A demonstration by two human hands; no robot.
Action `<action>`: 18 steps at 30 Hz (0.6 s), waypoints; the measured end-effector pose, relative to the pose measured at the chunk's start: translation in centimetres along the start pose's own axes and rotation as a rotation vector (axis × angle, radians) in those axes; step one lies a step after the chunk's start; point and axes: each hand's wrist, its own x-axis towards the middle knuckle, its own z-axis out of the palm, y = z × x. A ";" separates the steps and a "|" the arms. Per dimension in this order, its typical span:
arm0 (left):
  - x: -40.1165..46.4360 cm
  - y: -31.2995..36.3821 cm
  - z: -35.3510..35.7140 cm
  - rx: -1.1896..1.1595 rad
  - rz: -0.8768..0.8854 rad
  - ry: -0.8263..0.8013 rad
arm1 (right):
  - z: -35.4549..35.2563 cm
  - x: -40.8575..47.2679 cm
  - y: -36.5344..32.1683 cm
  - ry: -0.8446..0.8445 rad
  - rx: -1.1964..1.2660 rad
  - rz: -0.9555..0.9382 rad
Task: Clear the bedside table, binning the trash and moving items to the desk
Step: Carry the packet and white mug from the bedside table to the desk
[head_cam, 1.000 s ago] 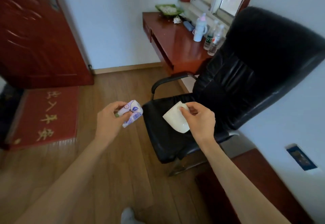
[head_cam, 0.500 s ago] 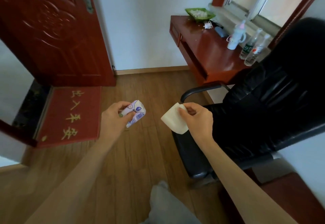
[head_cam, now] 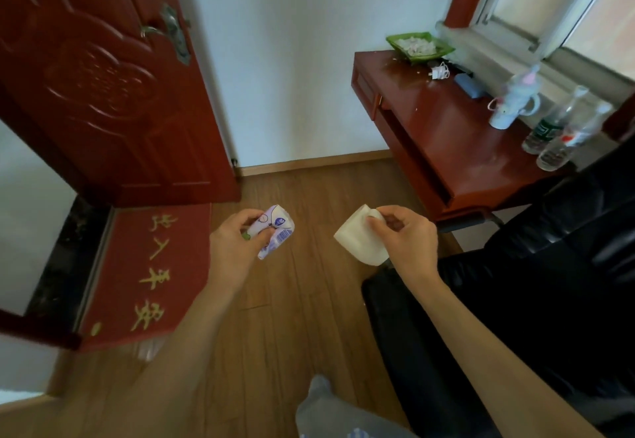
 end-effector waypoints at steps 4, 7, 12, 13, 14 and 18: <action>5.8 0.3 1.3 0.000 0.009 -0.002 | 0.8 6.0 -1.0 0.034 -0.006 -0.014; 10.0 -0.1 2.5 -0.024 0.000 -0.041 | 1.4 9.7 -1.5 0.066 -0.016 -0.001; 18.1 -0.3 5.2 0.005 0.044 -0.119 | 3.6 15.7 -0.9 0.120 -0.030 0.063; 20.0 -0.5 5.7 0.009 0.044 -0.136 | 4.2 17.0 -0.8 0.136 -0.043 0.076; 22.1 -0.6 6.2 0.014 0.046 -0.155 | 4.8 18.3 -0.6 0.154 -0.063 0.090; 31.0 -0.6 8.4 -0.024 0.074 -0.249 | 6.8 23.6 -0.5 0.252 -0.084 0.132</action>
